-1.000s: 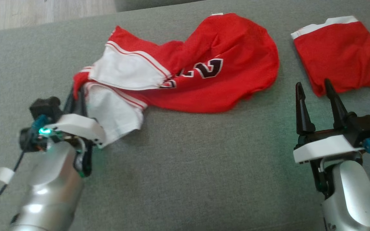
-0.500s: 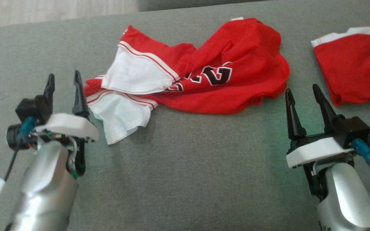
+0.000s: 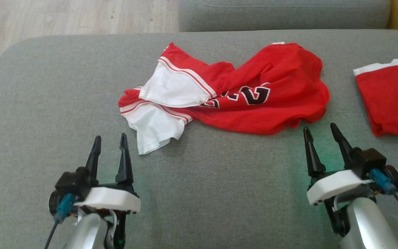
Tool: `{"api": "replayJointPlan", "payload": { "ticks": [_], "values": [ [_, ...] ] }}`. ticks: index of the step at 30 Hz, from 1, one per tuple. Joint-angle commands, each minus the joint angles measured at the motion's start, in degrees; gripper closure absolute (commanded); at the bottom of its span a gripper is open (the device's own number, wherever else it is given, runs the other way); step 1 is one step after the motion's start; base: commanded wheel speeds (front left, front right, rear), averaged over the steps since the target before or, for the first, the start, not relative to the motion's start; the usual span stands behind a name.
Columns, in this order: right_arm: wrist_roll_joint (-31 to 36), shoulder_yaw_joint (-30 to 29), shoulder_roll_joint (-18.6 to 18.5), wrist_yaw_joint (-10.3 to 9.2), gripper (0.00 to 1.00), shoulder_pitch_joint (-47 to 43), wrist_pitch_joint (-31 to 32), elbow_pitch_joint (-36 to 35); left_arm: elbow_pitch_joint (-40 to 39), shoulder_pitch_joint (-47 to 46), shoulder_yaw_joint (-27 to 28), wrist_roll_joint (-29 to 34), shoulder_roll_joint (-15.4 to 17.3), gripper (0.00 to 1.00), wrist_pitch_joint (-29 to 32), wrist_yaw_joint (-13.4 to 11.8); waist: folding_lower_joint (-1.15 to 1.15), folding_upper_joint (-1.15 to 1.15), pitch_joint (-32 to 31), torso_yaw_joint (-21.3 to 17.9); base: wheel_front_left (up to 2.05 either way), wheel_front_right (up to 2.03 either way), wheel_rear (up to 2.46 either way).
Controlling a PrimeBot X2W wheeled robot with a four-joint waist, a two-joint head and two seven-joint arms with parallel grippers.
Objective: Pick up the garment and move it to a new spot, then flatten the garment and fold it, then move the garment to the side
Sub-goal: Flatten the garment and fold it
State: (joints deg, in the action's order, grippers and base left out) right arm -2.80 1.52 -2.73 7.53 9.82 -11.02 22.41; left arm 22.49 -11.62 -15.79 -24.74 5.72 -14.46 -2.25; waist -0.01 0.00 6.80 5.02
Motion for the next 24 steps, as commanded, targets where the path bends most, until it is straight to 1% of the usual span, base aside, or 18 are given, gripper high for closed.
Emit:
{"api": "replayJointPlan", "payload": {
  "ticks": [1, 5, 12, 14, 18, 24],
  "values": [
    [0.85, 0.55, -0.15, -0.04, 0.00, 1.61, 0.93, -0.61, -2.15, -1.88, 2.42, 0.63, -0.03, 0.00, -0.53, 0.36, 0.01, 0.00, 0.04, 0.44, 0.00, 0.00, 0.00],
    [1.42, -0.86, -0.15, -0.04, 0.00, 2.39, 2.59, 1.51, -2.25, -1.96, 2.49, 1.08, -0.61, 0.00, -0.53, 0.88, 0.01, 0.00, 0.45, 1.02, 0.00, 0.00, 0.00],
    [-1.03, -1.24, -0.15, -0.04, 0.00, 5.89, 4.38, 7.39, -2.04, -2.39, 3.16, 2.14, -1.37, 0.00, -0.53, 1.78, 0.01, 0.00, 1.65, 2.07, 0.00, 0.00, 0.00],
    [-2.76, -1.20, -0.15, -0.04, 0.00, 7.02, 4.56, 9.36, -1.88, -2.52, 3.23, 2.42, -1.57, 0.00, -0.53, 2.00, 0.01, 0.00, 1.99, 2.43, 0.00, 0.00, 0.00],
    [-6.07, -2.34, -0.15, -0.04, 0.00, 9.91, 4.22, 13.60, -1.56, -2.76, 3.28, 2.73, -1.96, 0.00, -0.53, 2.40, 0.01, 0.00, 2.82, 3.00, 0.00, 0.00, 0.00],
    [-8.70, -2.47, -0.15, -0.04, 0.00, 13.52, 2.60, 19.54, -1.39, -3.27, 3.53, 3.00, -2.39, 0.00, -0.53, 2.70, 0.01, 0.00, 3.56, 3.87, 0.00, 0.00, 0.00]
  ]
}}
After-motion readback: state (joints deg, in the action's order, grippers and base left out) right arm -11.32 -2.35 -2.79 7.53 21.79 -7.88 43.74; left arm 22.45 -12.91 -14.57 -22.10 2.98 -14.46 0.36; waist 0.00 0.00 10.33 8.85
